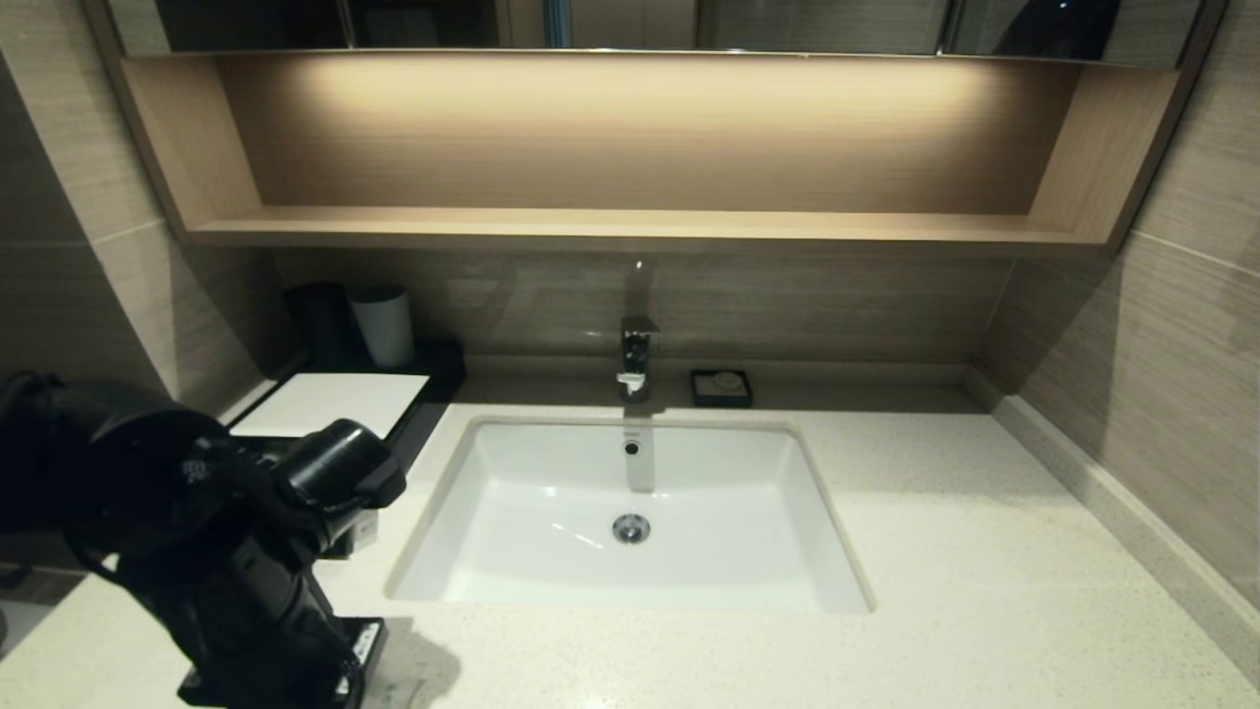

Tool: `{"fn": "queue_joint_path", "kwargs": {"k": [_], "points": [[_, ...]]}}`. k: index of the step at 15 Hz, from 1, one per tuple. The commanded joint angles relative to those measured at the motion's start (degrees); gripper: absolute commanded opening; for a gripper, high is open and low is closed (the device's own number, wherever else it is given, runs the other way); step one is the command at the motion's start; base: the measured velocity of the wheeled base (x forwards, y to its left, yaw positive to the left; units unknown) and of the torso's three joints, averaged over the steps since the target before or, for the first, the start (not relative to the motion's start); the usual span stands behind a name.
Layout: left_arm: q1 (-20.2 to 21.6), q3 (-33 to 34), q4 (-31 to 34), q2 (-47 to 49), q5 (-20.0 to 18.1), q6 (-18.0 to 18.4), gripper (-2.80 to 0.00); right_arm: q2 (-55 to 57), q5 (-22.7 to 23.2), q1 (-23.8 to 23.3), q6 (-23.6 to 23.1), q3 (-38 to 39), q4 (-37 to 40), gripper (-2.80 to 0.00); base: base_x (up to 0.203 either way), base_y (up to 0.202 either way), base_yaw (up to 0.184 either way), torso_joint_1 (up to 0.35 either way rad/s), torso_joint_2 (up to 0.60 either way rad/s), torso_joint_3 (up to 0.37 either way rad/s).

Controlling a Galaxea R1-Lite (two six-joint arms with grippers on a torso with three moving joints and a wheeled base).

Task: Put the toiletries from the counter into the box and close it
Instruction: Pick up the bathroom toiletry

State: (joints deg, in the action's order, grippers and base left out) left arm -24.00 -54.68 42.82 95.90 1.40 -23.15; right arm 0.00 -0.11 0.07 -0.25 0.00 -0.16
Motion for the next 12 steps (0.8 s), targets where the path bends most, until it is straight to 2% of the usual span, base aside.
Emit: {"fn": "queue_joint_path", "kwargs": {"k": [1,6,9,12], "points": [[0.09,0.80,-1.39,1.74,0.04,-0.14,-2.80,-0.09,0.02,0.01,-0.10,0.09,-0.02,-2.80,0.000,0.000,0.000,0.000,0.00,0.000],[0.10,1.77,-2.38,3.07,0.02,-0.23,-2.80,-0.09,0.02,0.01,-0.10,0.05,-0.02,-2.80,0.000,0.000,0.000,0.000,0.00,0.000],[0.34,4.04,-5.94,3.70,0.18,-0.23,-2.80,-0.09,0.02,0.01,-0.02,0.09,-0.02,-2.80,0.000,0.000,0.000,0.000,0.00,0.000],[0.98,4.41,-6.52,4.03,0.10,-0.23,-2.80,-0.03,0.02,0.01,-0.06,0.01,-0.02,-2.80,0.000,0.000,0.000,0.000,0.00,0.000]]}}
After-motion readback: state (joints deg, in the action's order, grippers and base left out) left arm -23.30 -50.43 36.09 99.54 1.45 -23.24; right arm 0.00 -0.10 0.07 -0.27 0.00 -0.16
